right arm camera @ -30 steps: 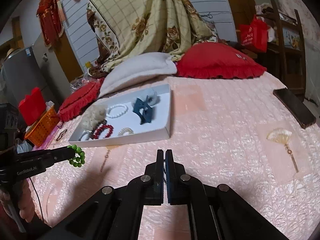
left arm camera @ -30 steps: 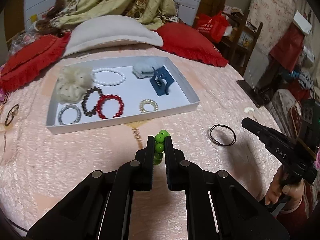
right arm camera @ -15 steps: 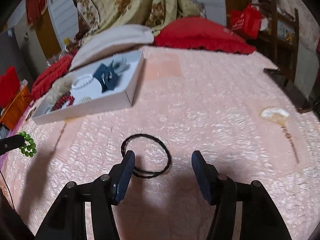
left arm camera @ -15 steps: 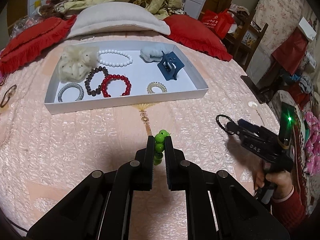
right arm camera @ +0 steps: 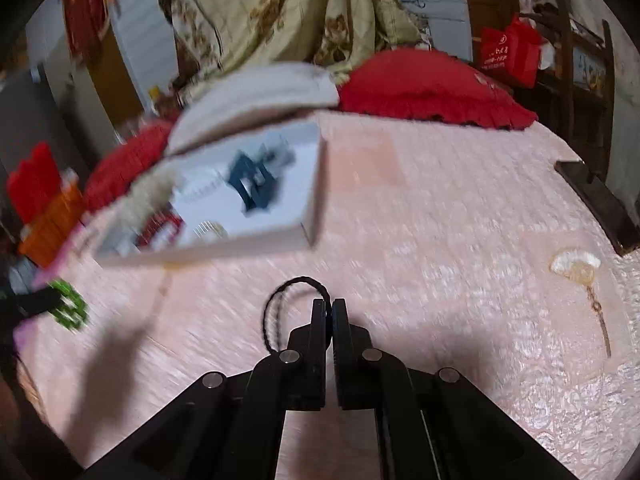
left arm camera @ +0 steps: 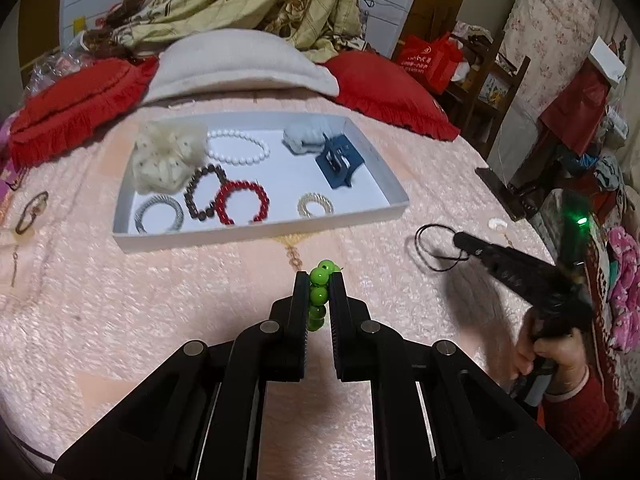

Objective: Organize jewelry
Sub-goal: 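Carry the green bead bracelet and black hair tie over the white box with both tools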

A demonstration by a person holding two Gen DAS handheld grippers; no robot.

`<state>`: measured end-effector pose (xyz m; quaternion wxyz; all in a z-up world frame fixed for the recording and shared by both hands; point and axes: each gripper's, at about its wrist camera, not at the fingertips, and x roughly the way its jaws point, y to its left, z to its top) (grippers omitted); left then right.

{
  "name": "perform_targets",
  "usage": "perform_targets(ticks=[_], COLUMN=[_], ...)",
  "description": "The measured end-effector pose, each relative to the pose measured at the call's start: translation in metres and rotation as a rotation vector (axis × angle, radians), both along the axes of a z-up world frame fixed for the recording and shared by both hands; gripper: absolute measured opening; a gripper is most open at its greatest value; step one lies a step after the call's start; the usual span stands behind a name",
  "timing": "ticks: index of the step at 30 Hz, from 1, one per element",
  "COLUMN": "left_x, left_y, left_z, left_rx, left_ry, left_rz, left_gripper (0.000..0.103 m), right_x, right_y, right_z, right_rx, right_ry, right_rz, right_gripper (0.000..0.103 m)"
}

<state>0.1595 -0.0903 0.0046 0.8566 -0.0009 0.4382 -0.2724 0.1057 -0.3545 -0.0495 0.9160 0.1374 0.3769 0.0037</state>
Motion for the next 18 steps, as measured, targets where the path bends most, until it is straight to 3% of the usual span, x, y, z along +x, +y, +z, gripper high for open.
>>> perform_targets(ticks=[8,13,18], left_x=[0.049,0.098,0.145], left_y=[-0.011,-0.032,-0.053], left_z=[0.02,0.017,-0.011], left_rx=[0.007,0.02,0.032], left_ry=[-0.025,0.013,0.105], left_rz=[0.026,0.025,0.022], left_gripper=[0.008,0.008,0.008], right_x=[0.034,0.074,0.099], right_y=[0.025,0.039,0.046], right_z=[0.043,0.03,0.01], right_rx=[0.012,0.022,0.008], right_ry=[-0.08,-0.034,0.01], right_rz=[0.06,0.075,0.074], right_gripper=[0.003,0.003,0.003])
